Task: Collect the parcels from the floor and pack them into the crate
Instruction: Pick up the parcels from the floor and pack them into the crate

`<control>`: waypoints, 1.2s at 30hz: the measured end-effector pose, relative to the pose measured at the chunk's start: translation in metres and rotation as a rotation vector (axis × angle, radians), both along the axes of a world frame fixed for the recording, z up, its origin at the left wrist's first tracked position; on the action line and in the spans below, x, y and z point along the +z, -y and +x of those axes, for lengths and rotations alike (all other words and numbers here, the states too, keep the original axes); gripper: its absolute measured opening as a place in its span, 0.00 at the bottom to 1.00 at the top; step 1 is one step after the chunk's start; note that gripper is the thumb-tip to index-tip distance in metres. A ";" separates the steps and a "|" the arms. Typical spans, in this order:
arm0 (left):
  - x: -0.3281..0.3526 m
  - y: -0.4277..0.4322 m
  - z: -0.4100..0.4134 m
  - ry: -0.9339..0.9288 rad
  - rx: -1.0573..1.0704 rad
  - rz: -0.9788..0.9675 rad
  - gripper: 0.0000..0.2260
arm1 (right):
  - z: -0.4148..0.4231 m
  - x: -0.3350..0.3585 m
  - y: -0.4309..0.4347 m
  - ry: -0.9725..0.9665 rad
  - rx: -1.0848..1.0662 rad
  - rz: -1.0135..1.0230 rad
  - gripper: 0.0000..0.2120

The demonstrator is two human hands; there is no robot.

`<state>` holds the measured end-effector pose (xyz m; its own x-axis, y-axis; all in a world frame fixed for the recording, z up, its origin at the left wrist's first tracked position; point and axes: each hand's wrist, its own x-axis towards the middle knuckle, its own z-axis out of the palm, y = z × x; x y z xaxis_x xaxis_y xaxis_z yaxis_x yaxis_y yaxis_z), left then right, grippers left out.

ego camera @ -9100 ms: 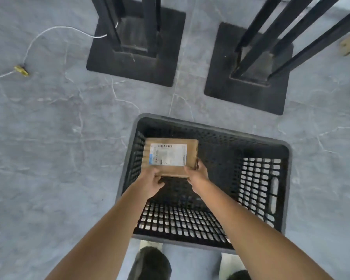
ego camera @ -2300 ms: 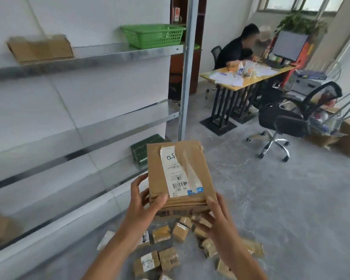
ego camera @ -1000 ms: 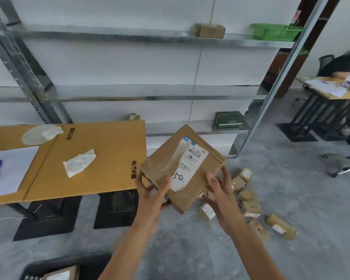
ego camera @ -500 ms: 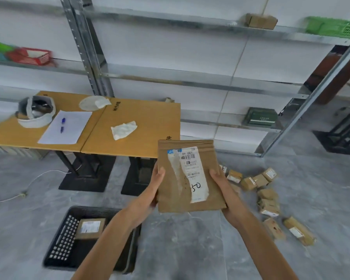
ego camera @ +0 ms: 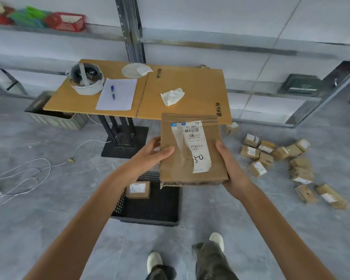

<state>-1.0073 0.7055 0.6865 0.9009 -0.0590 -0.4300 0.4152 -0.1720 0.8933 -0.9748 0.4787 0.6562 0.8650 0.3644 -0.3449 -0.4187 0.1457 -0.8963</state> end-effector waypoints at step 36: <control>-0.218 -0.168 0.139 -0.495 0.044 0.037 0.26 | 0.091 -0.183 -0.162 -0.377 -0.200 -0.233 0.23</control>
<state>-0.8678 0.8736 0.4682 0.5892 -0.0015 -0.8080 0.7957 -0.1726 0.5805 -0.8841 0.6407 0.4737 0.7093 0.0792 -0.7005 -0.7049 0.0699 -0.7058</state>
